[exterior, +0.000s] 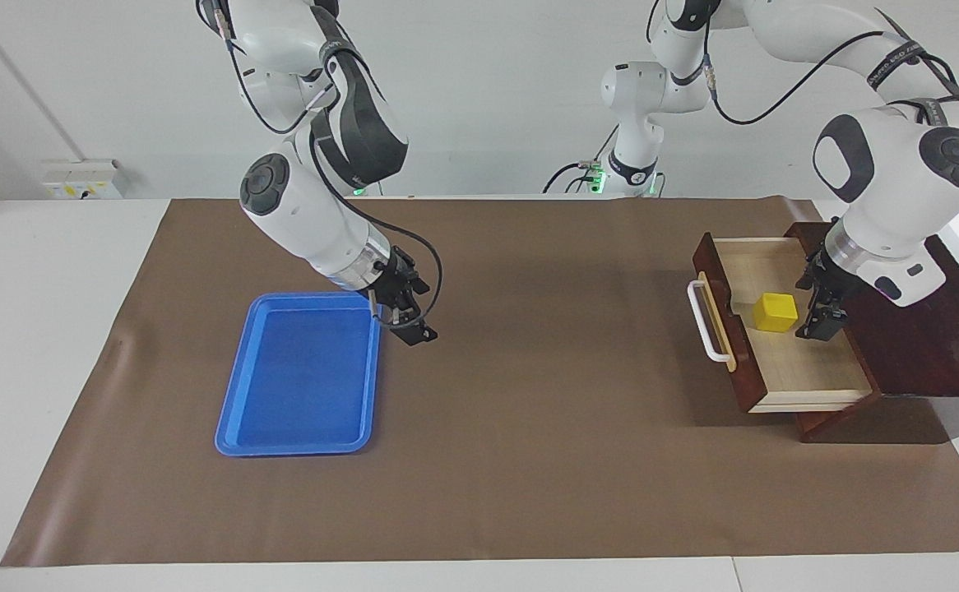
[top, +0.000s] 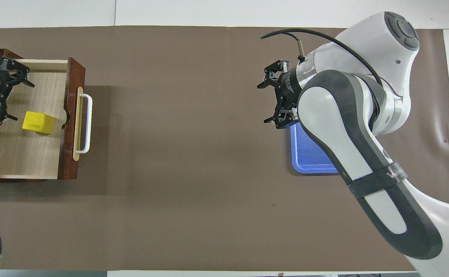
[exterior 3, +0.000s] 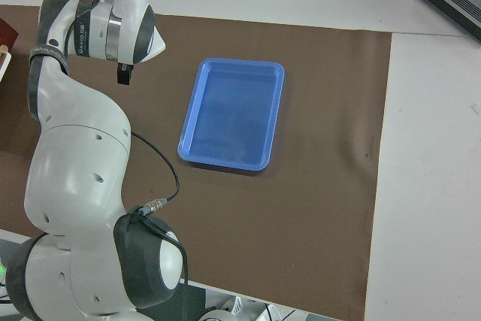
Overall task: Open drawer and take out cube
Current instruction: 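Release the handle and lower the left gripper to the yellow cube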
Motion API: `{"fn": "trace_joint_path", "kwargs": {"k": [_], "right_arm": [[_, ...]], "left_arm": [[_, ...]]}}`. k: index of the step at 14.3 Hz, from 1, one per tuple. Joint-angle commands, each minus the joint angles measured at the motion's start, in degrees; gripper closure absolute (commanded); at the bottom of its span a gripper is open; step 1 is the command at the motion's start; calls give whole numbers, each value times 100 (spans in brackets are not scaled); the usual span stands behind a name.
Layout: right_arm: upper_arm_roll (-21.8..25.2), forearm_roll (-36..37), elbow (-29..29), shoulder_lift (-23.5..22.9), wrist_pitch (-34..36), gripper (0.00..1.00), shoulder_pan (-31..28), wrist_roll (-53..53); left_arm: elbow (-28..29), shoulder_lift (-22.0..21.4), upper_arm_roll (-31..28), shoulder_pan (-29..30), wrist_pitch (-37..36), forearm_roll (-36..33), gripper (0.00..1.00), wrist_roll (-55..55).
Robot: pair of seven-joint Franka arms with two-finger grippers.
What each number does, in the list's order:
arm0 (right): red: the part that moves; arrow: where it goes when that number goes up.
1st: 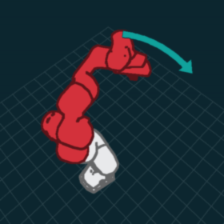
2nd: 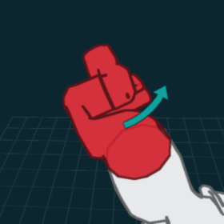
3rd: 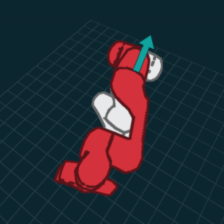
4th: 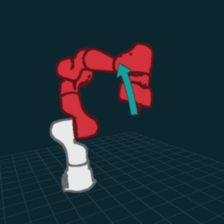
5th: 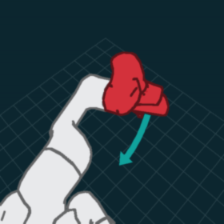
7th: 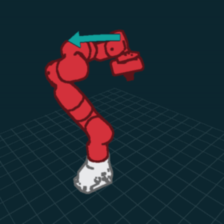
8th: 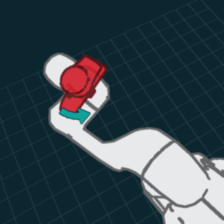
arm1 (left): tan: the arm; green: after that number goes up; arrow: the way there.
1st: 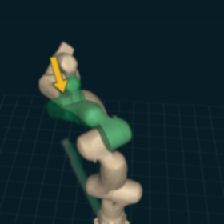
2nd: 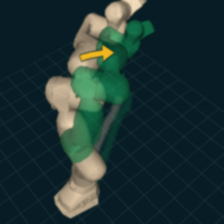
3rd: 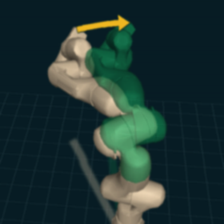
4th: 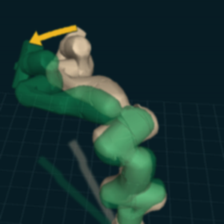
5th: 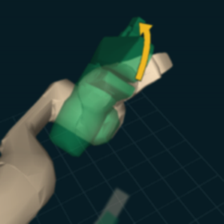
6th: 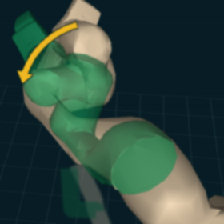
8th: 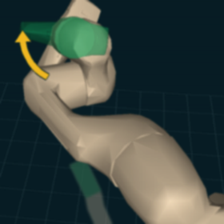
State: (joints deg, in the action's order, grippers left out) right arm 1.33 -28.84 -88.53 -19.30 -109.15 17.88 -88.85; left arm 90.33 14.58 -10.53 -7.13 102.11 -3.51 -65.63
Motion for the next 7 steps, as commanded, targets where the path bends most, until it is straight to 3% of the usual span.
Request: {"fn": "trace_joint_path", "kwargs": {"k": [1,7], "right_arm": [[-1,2,-86,23,-97,4,5,8],[-1,2,-103,23,-98,4,5,114]], "left_arm": [[695,-368,-169,-78,423,70,0,-169],[1082,-403,-178,-96,590,70,0,-591]]}}
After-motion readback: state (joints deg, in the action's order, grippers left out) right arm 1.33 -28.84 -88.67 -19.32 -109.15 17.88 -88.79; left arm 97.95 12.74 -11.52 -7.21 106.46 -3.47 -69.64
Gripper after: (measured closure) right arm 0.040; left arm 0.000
